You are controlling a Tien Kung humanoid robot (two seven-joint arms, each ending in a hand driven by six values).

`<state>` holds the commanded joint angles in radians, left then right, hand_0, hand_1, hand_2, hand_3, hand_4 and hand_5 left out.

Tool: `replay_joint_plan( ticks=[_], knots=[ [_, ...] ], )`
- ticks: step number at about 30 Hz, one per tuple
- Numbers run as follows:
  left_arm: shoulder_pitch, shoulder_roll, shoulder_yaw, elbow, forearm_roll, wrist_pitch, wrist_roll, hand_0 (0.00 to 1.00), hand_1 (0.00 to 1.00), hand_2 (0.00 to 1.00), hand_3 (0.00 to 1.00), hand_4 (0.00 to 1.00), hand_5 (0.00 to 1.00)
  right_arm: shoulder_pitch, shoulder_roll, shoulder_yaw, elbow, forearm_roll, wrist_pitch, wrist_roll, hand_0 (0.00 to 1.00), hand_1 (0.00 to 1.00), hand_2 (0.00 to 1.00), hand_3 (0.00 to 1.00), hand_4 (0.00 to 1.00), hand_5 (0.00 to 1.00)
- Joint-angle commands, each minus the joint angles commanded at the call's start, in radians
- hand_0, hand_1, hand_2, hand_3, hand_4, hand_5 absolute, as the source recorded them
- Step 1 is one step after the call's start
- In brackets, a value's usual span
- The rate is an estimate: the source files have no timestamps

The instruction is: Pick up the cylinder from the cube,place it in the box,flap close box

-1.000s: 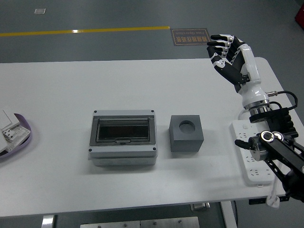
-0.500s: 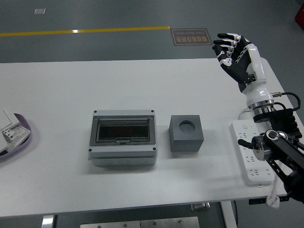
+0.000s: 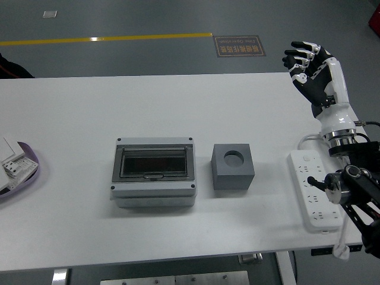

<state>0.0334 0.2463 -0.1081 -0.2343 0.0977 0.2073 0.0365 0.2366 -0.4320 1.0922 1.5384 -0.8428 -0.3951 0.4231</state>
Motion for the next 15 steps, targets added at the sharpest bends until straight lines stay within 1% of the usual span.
replay_joint_plan(
  ticks=[2,3,8,9,10,15],
  knots=[
    [0.004,0.002,0.001,0.0,-0.001,0.0,0.0,0.513,0.57,0.564,0.608,0.723,0.18,-0.009,0.002,0.003,-0.001,0.009,0.008,0.005,0.64,0.609,0.628,0.657,0.662,0.233],
    [0.006,0.003,0.001,0.0,-0.001,0.0,0.0,0.513,0.572,0.565,0.608,0.724,0.181,-0.014,0.002,0.005,-0.002,0.012,0.013,0.005,0.628,0.626,0.635,0.653,0.671,0.222],
    [0.013,0.003,-0.004,-0.001,0.002,0.0,0.0,0.513,0.572,0.565,0.608,0.724,0.181,-0.027,0.005,0.016,-0.001,0.009,0.027,-0.006,0.628,0.626,0.635,0.653,0.671,0.222],
    [0.014,0.002,-0.005,-0.001,0.003,0.0,0.0,0.513,0.572,0.565,0.608,0.724,0.181,-0.028,0.006,0.017,-0.001,0.007,0.028,-0.009,0.628,0.626,0.635,0.653,0.671,0.222],
    [0.015,0.001,-0.006,-0.001,0.004,0.0,0.0,0.513,0.571,0.565,0.608,0.723,0.18,-0.029,0.007,0.019,0.0,0.004,0.029,-0.013,0.621,0.634,0.642,0.659,0.692,0.203],
    [0.02,-0.003,-0.001,0.001,0.001,0.0,0.0,0.513,0.571,0.565,0.608,0.723,0.18,-0.034,0.006,0.023,0.004,-0.004,0.029,-0.022,0.621,0.634,0.642,0.659,0.692,0.203]
  ],
)
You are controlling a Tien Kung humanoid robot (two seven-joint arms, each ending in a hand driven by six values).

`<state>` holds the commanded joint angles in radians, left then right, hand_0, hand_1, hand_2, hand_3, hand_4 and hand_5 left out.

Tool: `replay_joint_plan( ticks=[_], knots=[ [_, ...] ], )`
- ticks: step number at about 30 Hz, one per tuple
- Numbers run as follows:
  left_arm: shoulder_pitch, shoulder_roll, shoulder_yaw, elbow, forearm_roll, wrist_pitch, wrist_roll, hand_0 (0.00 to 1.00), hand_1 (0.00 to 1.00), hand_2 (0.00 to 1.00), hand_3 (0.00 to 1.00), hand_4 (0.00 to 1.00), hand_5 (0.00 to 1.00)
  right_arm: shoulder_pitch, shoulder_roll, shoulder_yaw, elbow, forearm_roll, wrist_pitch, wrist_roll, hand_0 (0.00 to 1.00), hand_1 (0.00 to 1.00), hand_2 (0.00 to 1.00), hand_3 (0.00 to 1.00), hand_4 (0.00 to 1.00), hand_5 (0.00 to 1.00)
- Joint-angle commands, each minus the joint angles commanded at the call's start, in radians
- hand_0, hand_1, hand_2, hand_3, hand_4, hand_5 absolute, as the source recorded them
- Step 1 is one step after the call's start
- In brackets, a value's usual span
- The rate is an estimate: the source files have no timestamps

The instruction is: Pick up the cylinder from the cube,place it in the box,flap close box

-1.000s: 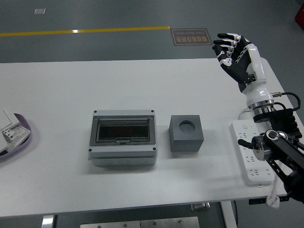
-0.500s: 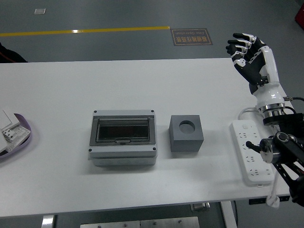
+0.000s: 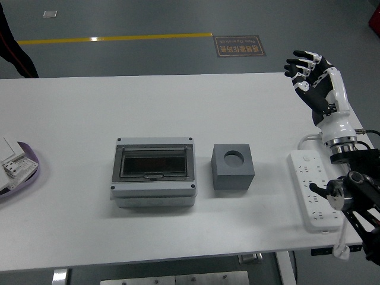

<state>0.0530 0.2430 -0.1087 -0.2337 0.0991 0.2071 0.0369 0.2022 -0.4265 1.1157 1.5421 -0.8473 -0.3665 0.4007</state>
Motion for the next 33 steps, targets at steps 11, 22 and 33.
replay_joint_plan(
  ticks=[11,22,33],
  knots=[
    [0.017,-0.001,0.036,0.005,-0.03,0.001,0.0,0.513,0.571,0.566,0.608,0.723,0.179,-0.013,-0.002,0.004,-0.003,0.026,-0.009,0.031,0.618,0.642,0.651,0.666,0.71,0.186],
    [0.029,-0.006,0.033,0.002,-0.015,0.003,0.002,0.514,0.569,0.565,0.608,0.723,0.179,-0.001,-0.002,-0.026,-0.016,0.069,-0.013,0.045,0.518,0.613,0.637,0.645,0.729,0.212],
    [0.04,-0.013,0.072,-0.018,0.06,0.006,0.025,0.513,0.57,0.564,0.609,0.723,0.179,0.041,0.01,-0.11,-0.02,0.124,0.001,0.057,0.47,0.562,0.6,0.612,0.741,0.328]
  ],
)
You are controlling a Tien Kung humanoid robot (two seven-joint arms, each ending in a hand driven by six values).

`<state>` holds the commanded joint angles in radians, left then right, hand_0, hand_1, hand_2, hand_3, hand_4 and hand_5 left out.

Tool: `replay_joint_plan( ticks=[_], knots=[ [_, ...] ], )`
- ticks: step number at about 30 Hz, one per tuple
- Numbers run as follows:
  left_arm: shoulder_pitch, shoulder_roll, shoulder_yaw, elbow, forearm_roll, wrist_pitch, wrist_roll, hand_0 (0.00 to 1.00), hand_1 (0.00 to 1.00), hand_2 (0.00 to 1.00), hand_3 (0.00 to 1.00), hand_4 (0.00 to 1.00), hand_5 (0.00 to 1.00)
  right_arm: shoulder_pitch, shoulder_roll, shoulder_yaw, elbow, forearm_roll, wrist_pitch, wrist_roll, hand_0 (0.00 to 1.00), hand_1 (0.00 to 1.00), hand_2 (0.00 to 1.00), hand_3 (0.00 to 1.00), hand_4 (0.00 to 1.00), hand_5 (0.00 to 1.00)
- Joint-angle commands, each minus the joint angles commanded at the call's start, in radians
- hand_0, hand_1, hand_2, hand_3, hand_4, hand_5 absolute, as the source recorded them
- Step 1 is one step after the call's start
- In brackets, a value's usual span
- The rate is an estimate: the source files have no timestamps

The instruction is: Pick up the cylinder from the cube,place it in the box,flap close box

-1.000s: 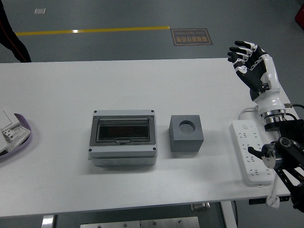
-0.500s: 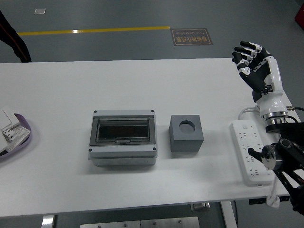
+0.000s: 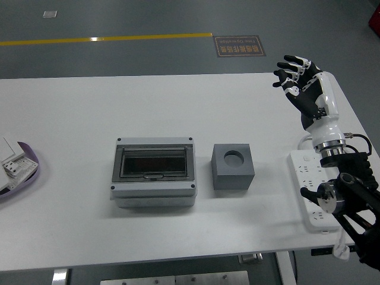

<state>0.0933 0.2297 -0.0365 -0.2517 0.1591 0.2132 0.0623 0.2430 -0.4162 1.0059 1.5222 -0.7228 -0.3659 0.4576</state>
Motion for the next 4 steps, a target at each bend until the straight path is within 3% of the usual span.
replay_joint_plan(
  ticks=[4],
  knots=[
    [0.003,0.002,-0.011,-0.004,0.023,0.0,0.007,0.513,0.57,0.564,0.609,0.723,0.179,0.009,0.012,-0.033,-0.009,0.023,0.007,0.003,0.47,0.562,0.6,0.612,0.741,0.328]
  ],
)
